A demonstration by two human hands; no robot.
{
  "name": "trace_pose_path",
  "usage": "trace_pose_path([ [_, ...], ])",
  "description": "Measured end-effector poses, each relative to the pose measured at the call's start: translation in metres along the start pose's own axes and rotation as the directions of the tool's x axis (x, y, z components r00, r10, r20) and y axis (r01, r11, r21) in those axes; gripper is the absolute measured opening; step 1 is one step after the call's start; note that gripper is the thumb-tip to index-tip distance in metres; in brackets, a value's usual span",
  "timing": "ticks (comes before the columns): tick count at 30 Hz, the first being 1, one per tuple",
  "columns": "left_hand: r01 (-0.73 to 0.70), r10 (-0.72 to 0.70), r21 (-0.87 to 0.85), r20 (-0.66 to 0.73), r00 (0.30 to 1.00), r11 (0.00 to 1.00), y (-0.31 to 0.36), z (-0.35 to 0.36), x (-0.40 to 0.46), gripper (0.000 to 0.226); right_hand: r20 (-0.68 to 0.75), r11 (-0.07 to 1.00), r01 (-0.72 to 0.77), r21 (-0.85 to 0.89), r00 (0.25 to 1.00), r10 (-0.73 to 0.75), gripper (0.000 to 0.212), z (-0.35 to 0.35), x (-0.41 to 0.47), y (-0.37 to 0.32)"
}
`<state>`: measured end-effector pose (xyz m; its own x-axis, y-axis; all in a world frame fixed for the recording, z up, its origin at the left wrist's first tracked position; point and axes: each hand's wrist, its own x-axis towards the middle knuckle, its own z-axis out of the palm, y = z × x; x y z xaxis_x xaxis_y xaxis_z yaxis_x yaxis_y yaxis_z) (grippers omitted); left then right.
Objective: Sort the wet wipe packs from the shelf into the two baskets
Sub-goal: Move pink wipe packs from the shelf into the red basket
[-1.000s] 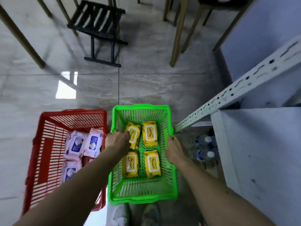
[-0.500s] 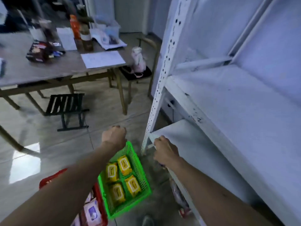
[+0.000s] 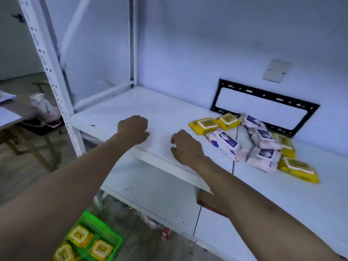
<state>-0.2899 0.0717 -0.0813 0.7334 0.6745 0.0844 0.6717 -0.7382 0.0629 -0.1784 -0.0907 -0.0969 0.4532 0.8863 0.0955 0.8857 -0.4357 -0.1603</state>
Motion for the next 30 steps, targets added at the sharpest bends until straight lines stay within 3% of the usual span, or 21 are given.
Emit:
trace_pose_path([
  [6,-0.133,0.138,-0.084,0.058,0.989,0.988,0.132,0.003,0.033,0.035,0.015,0.971,-0.222,-0.084,0.974,0.224,0.031,-0.040,-0.045,0.124],
  [12,-0.127,0.151,-0.217,0.099,0.984,0.968,0.225,0.032,0.055,0.047,0.038,0.921,-0.377,-0.100,0.923,0.382,0.032,-0.055,-0.066,0.228],
  [19,0.112,-0.040,-0.281,0.249,0.968,0.953,0.267,0.082,0.087,0.048,0.008,0.793,-0.609,0.002,0.793,0.609,0.052,-0.059,-0.044,0.320],
  [23,0.220,-0.113,-0.351,0.299,0.947,0.910,0.287,0.097,0.102,0.065,0.013,0.692,-0.722,-0.001,0.691,0.722,0.069,-0.060,-0.022,0.354],
  [27,0.388,-0.195,-0.476,0.405,0.893,0.789,0.299,0.104,0.114,0.067,0.045,0.600,-0.800,0.013,0.600,0.798,0.072,-0.054,-0.004,0.380],
  [30,0.551,-0.326,-0.538,0.460,0.826,0.638,0.311,0.106,0.117,0.094,0.111,0.621,-0.778,0.091,0.628,0.770,0.060,-0.048,0.006,0.397],
])
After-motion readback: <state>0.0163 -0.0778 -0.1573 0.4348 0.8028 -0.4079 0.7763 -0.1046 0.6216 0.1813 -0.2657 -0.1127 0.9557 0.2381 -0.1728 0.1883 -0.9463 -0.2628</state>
